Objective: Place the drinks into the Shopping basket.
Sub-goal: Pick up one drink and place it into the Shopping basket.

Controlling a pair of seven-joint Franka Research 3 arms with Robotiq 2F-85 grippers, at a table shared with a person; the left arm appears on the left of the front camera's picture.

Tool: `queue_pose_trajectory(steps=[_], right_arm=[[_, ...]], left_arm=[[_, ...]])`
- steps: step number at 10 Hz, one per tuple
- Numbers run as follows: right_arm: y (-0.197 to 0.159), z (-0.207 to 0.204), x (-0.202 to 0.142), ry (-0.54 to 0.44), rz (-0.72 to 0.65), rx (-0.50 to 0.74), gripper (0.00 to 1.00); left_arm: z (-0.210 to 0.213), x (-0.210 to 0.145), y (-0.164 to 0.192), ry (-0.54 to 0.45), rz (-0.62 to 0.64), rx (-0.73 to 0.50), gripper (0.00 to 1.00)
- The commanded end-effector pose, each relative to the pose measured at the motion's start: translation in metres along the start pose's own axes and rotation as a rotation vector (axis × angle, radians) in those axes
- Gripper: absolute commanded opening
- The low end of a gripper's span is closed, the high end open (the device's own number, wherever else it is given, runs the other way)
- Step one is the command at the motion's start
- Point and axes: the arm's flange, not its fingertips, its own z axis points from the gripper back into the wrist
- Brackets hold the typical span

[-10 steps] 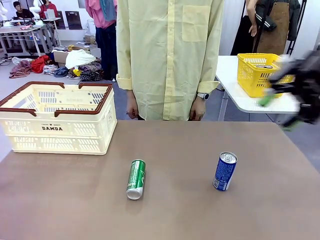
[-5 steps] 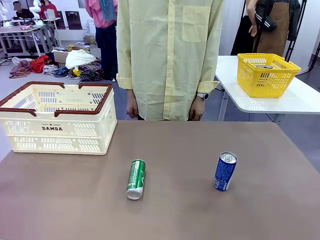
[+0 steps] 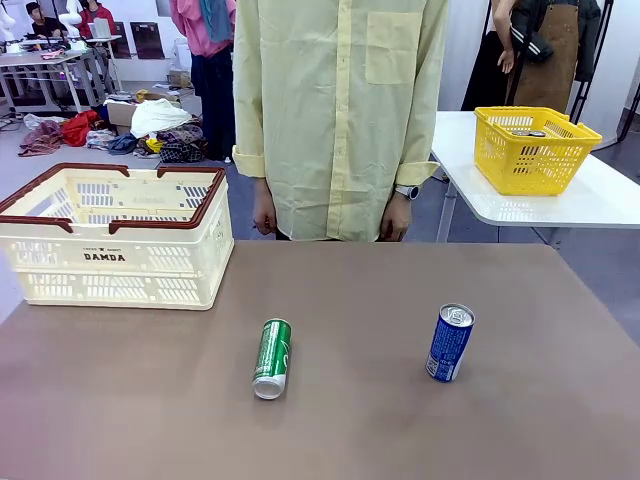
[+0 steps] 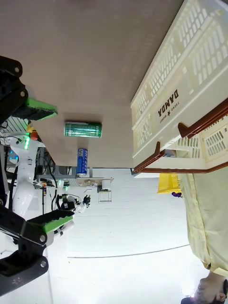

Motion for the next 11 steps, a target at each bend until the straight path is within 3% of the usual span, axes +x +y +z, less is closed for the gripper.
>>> queue_pose_trajectory(steps=[1,3,4,6,7,8,11], right_arm=[[0.004,-0.002,-0.001,0.013,-0.022,-0.005,1.00],[0.004,-0.002,-0.001,0.013,-0.022,-0.005,1.00],[0.004,-0.002,-0.001,0.013,-0.022,-0.005,1.00],[0.004,-0.002,-0.001,0.013,-0.022,-0.005,1.00],[0.004,-0.002,-0.001,0.013,-0.022,-0.005,1.00],[0.004,-0.002,-0.001,0.013,-0.022,-0.005,1.00],[0.004,-0.002,-0.001,0.013,-0.022,-0.005,1.00]], left_arm=[[0.003,-0.002,0.001,0.013,-0.018,-0.001,1.00],[0.000,0.000,0.000,0.000,0.000,0.000,1.00],[-0.038,-0.004,-0.057,0.062,0.072,0.267,1.00],[-0.124,-0.034,-0.173,0.269,-0.155,0.433,1.00],[-0.175,-0.046,-0.210,0.380,-0.242,0.580,1.00],[-0.235,-0.054,-0.234,0.487,-0.269,0.672,1.00],[-0.364,-0.130,-0.241,0.491,-0.376,0.875,1.00]])
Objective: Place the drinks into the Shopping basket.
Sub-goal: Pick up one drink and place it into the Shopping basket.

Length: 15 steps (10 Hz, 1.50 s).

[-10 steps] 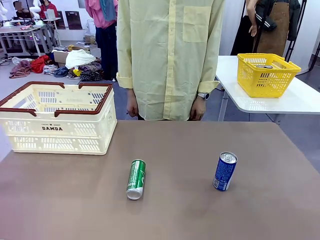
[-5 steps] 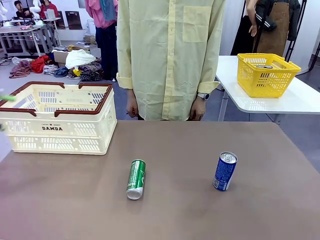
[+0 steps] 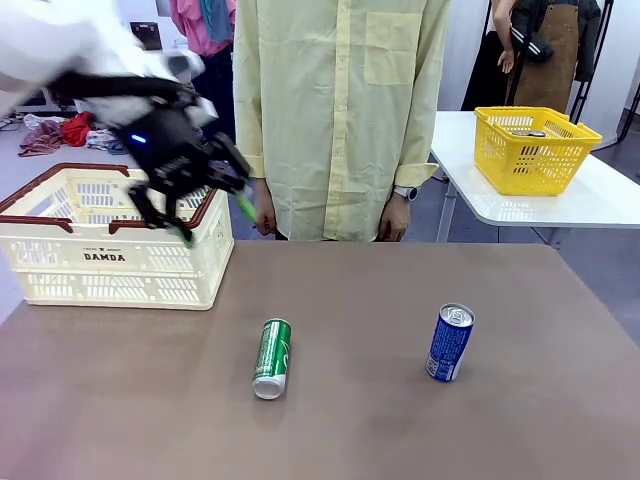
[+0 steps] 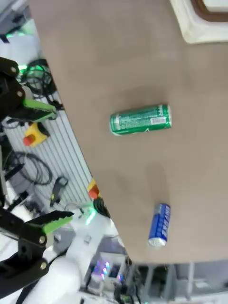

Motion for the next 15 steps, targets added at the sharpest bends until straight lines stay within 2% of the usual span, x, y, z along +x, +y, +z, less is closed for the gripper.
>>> queue_pose_trajectory(steps=[1,2,3,4,5,7,8,9,10,13,15], right_arm=[[0.004,0.001,-0.002,0.006,-0.017,0.003,1.00],[0.004,0.001,-0.002,0.006,-0.017,0.003,1.00],[0.004,0.001,-0.002,0.006,-0.017,0.003,1.00],[0.004,0.001,-0.002,0.006,-0.017,0.003,1.00],[0.004,0.001,-0.002,0.006,-0.017,0.003,1.00],[0.004,0.001,-0.002,0.006,-0.017,0.003,1.00],[0.004,0.001,-0.002,0.006,-0.017,0.003,1.00],[0.004,0.001,-0.002,0.006,-0.017,0.003,1.00],[0.004,0.001,-0.002,0.006,-0.017,0.003,1.00],[0.004,0.001,-0.002,0.006,-0.017,0.003,1.00],[0.004,0.001,-0.002,0.006,-0.017,0.003,1.00]], left_arm=[[-0.043,-0.003,-0.026,-0.073,-0.055,0.222,1.00],[-0.072,-0.017,-0.040,-0.101,-0.107,0.310,1.00],[-0.095,-0.026,-0.042,-0.165,-0.091,0.390,1.00],[-0.098,-0.024,-0.037,-0.214,-0.075,0.372,1.00],[-0.085,-0.021,-0.050,-0.077,-0.147,0.294,1.00],[-0.085,-0.021,-0.050,-0.077,-0.147,0.294,1.00],[-0.099,-0.027,-0.051,-0.121,-0.149,0.330,1.00],[-0.115,-0.025,-0.048,-0.203,-0.123,0.316,1.00],[-0.139,-0.022,-0.037,-0.244,-0.108,0.291,1.00],[-0.180,-0.021,-0.026,-0.229,-0.074,0.347,1.00],[-0.211,-0.005,-0.026,-0.179,-0.059,0.372,1.00]])
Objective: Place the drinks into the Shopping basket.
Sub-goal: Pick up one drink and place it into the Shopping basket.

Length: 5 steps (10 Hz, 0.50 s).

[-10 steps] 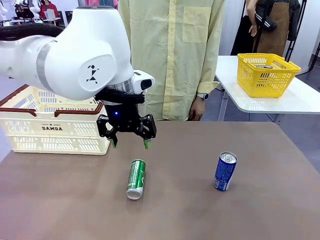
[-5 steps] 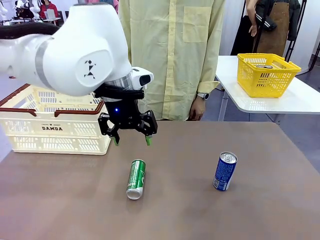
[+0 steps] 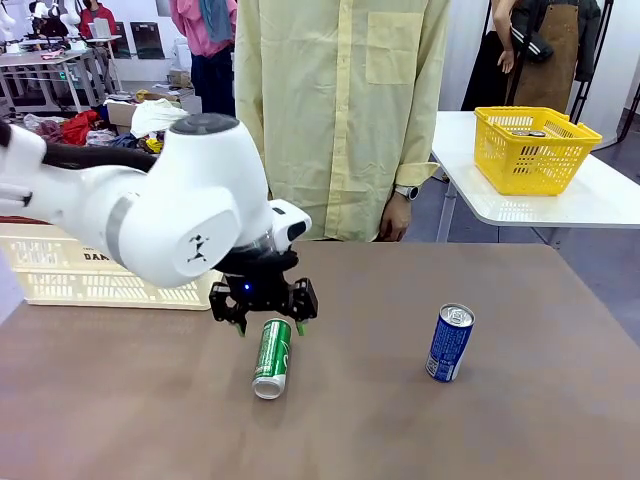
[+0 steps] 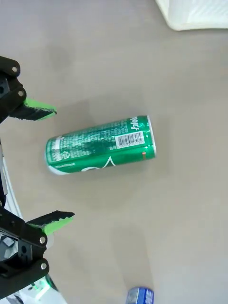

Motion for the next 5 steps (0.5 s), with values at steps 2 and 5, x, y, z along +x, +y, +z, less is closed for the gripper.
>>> queue_pose_trajectory(steps=[2,5], right_arm=[[0.004,0.001,-0.002,0.007,-0.017,0.003,1.00],[0.004,0.001,-0.002,0.007,-0.017,0.003,1.00]], left_arm=[[-0.052,0.030,-0.012,0.107,0.042,0.055,1.00],[-0.090,0.038,-0.009,0.175,0.068,0.057,1.00]])
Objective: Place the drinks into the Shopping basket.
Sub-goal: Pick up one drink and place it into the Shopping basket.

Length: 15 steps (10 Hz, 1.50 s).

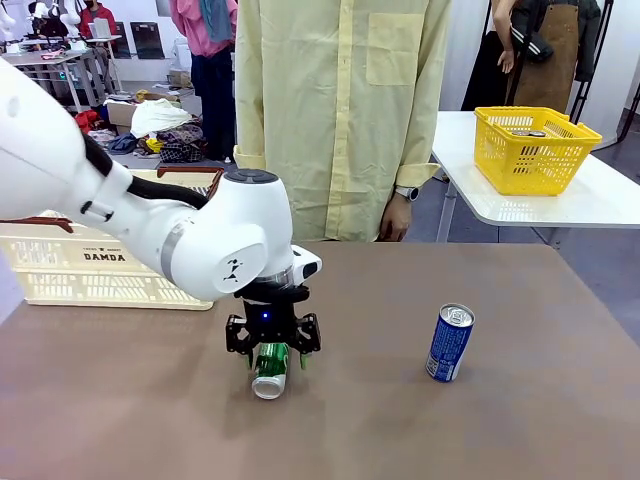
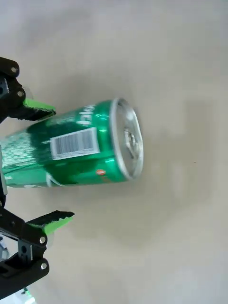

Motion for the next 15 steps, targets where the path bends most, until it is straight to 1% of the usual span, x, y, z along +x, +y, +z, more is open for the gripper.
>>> queue_pose_trajectory(steps=[1,5,6,7,8,13,14,15], right_arm=[[0.004,0.001,-0.002,0.007,-0.016,0.003,1.00],[0.004,0.001,-0.002,0.007,-0.016,0.003,1.00],[0.004,0.001,-0.002,0.007,-0.016,0.003,1.00],[0.004,0.001,-0.002,0.007,-0.016,0.003,1.00],[0.004,0.001,-0.002,0.007,-0.016,0.003,1.00],[0.004,0.001,-0.002,0.007,-0.016,0.003,1.00],[0.004,0.001,-0.002,0.007,-0.016,0.003,1.00],[0.004,0.001,-0.002,0.007,-0.016,0.003,1.00]], left_arm=[[-0.004,0.011,-0.009,-0.009,0.048,0.030,1.00],[-0.003,0.011,-0.009,-0.028,0.061,0.043,1.00],[-0.005,0.012,-0.010,-0.019,0.054,0.065,0.79],[-0.006,0.013,-0.011,-0.013,0.048,0.085,0.19],[-0.005,0.014,-0.011,-0.020,0.044,0.092,0.00],[-0.002,0.007,-0.007,-0.042,0.044,0.088,0.00],[0.013,0.003,-0.005,-0.060,0.035,0.097,0.00],[0.046,-0.005,-0.002,-0.097,0.030,0.135,0.00]])
